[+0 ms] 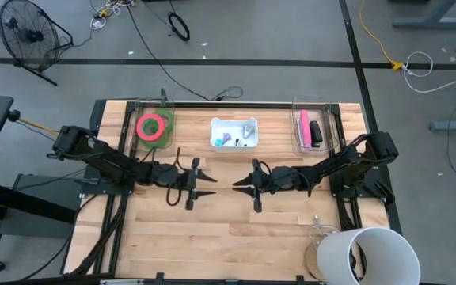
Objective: Pick and place Stapler, Stapler remover, tape
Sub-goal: Return to Home Position
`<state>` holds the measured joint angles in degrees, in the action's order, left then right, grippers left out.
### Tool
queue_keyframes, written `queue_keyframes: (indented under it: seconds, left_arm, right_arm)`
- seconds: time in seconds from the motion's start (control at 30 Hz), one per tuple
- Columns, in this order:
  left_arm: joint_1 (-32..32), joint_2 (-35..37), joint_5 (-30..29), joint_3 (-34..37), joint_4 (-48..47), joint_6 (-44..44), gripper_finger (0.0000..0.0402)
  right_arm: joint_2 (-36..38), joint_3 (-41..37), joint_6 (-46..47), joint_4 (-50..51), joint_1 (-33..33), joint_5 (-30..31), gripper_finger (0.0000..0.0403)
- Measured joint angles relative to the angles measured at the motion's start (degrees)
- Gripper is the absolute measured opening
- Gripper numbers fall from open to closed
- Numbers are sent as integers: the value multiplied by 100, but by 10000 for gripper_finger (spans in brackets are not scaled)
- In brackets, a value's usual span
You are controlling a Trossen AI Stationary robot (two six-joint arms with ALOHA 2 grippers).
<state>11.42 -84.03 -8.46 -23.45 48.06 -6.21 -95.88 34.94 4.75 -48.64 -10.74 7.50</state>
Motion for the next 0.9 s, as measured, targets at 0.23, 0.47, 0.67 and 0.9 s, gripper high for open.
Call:
queue_keyframes:
  seconds: [0.23, 0.47, 0.67, 0.9]
  left_arm:
    - [-213, 1, 10, 239, 127, 586, 193]
    - [-231, 2, 14, 235, 133, 557, 193]
    - [-237, 19, 30, 235, 87, 559, 193]
    - [-170, 693, 34, 246, -66, 559, 193]
  right_arm:
    - [2, -57, -50, 88, 122, 481, 64]
    - [2, -57, -49, 44, 118, 552, 64]
    - [2, -57, -46, 26, 118, 552, 64]
    - [382, -265, -31, 47, 11, 704, 64]
